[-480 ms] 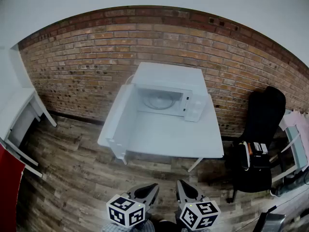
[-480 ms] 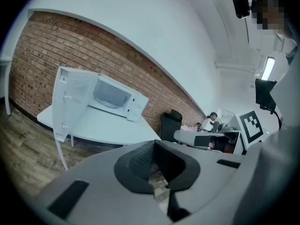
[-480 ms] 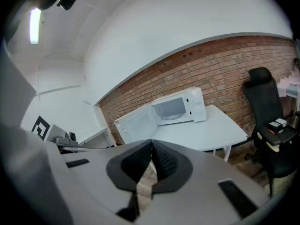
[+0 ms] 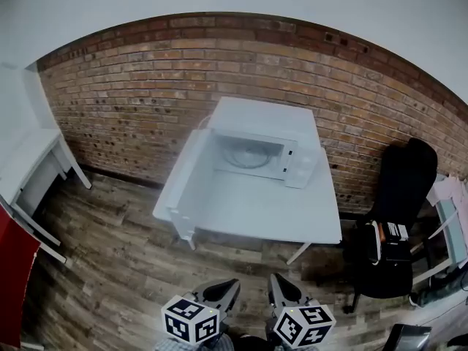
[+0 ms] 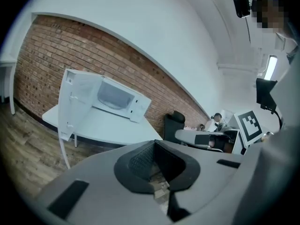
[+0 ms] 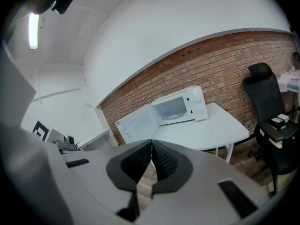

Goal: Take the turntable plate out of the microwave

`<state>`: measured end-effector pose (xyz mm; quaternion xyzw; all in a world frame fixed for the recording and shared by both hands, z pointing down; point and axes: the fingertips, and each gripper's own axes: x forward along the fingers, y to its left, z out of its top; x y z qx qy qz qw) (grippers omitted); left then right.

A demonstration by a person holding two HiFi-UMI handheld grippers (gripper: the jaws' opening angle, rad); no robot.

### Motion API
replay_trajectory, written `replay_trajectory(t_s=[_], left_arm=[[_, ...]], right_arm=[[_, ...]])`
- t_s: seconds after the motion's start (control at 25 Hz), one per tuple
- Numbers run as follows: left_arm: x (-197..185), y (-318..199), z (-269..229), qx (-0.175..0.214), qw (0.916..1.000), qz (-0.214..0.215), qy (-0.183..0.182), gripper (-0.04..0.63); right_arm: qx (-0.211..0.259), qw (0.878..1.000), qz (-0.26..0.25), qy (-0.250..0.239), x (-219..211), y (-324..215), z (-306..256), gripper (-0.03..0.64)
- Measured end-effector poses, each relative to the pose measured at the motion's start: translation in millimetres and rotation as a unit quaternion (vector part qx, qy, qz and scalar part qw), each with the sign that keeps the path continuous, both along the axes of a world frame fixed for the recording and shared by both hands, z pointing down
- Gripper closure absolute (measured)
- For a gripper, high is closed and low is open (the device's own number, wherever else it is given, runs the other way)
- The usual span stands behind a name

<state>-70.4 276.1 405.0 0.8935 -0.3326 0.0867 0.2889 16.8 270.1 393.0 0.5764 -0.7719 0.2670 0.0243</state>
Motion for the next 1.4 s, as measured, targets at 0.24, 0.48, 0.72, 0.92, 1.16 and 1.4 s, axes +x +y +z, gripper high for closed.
replay_trajectory(t_s=[0.24, 0.48, 0.72, 0.92, 1.16, 1.4], left_arm=[[4.7, 3.1, -0.2, 0.002, 1.0, -0.006, -0.002, 0.586], [21.5, 8.6, 5.2, 0.004, 0.9999, -0.011, -0.005, 0.586], [39.3, 17.3, 4.2, 0.011, 0.9997, -0.021, 0.007, 0.586], [42.0, 26.4, 9.3, 0.004, 0.9998, -0.021, 0.004, 0.586], [45.6, 10.3, 18.0, 0.001, 0.9999, -0.011, -0.002, 0.586], [51.8, -37.0, 30.6, -0.009, 0.9999, 0.007, -0.004, 0.586]], right_arm=[[0.001, 1.0, -0.006, 0.0, 3.8, 2.6, -0.3, 0.598], [-0.003, 1.0, -0.017, 0.006, 17.8, 12.8, 6.9, 0.598], [-0.003, 0.999, -0.038, 0.013, 23.8, 22.7, 10.8, 0.598], [0.001, 0.999, -0.047, 0.01, 20.3, 26.1, 10.9, 0.598], [-0.013, 0.999, -0.036, 0.014, 25.4, 23.2, 22.6, 0.598], [-0.02, 0.999, -0.023, 0.035, 33.0, -11.7, 32.9, 0.597]])
